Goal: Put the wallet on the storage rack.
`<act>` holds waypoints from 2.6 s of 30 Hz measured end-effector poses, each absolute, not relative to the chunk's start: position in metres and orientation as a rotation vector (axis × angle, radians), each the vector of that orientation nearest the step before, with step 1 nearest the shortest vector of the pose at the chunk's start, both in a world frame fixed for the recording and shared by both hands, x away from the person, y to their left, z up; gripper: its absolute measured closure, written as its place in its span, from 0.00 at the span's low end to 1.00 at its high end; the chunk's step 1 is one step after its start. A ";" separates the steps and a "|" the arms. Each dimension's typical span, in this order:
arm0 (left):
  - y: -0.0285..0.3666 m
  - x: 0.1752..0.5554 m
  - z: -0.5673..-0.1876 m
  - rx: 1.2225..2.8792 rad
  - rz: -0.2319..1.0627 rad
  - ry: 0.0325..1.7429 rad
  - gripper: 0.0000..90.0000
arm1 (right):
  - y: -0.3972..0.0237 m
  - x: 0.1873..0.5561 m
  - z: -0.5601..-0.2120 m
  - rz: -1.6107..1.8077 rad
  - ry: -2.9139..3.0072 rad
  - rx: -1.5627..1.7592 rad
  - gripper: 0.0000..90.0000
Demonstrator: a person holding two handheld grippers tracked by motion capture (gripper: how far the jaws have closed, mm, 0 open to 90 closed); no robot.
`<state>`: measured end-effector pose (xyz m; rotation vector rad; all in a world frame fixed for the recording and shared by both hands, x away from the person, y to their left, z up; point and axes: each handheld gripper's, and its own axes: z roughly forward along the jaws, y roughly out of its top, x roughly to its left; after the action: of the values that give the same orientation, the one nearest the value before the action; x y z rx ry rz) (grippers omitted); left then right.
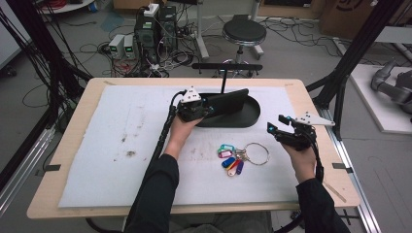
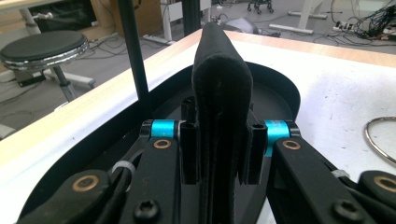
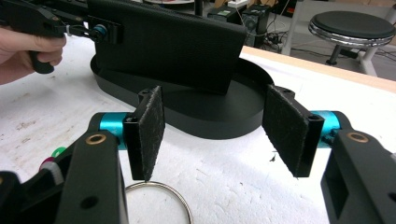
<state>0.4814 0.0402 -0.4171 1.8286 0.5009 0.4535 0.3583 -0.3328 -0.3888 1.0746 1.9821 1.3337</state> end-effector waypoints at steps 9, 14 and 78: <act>0.044 0.485 -0.423 1.836 0.443 0.547 0.82 | -0.333 0.358 -0.389 1.335 1.985 1.072 0.44; 0.042 0.486 -0.428 1.914 0.474 0.553 0.80 | -0.332 0.358 -0.390 1.333 1.989 1.076 0.44; 0.192 0.306 -0.397 1.777 0.610 0.772 0.26 | -0.343 0.344 -0.389 1.302 1.960 1.105 0.43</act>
<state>0.3062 0.1916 -0.3973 1.7769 0.7721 0.6097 0.3437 -0.3435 -0.3893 1.1047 1.9599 1.3015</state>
